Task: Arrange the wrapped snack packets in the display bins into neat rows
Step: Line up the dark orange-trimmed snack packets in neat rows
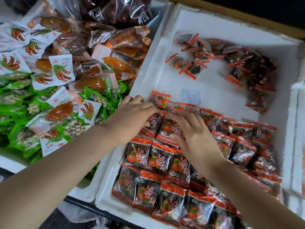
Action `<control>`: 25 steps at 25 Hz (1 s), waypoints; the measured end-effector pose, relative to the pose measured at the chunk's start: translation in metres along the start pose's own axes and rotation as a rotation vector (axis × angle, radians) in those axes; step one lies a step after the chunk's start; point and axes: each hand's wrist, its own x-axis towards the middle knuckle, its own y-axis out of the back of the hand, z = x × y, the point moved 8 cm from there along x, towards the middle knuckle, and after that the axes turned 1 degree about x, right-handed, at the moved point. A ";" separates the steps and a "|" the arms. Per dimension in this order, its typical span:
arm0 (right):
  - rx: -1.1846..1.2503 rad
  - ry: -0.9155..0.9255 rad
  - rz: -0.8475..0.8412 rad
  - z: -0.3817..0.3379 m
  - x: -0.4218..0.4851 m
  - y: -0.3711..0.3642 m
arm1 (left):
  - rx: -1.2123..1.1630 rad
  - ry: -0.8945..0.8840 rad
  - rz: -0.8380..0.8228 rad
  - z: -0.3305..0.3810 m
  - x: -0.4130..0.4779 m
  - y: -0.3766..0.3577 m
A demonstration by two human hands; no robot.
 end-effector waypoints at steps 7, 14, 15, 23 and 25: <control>0.160 -0.077 -0.088 0.013 0.015 -0.002 | 0.088 -0.091 0.065 0.008 -0.003 0.006; -0.009 -0.282 0.053 0.134 0.109 0.030 | -0.146 0.019 0.111 0.002 0.120 0.021; -0.031 -0.285 0.013 0.147 0.123 0.026 | -0.147 0.042 0.115 -0.002 0.142 0.018; -0.214 -0.236 -0.051 0.165 0.161 0.002 | -0.012 0.154 -0.034 -0.028 0.213 -0.018; -0.307 -0.208 -0.017 0.162 0.155 0.008 | 0.105 0.146 0.009 -0.028 0.208 -0.016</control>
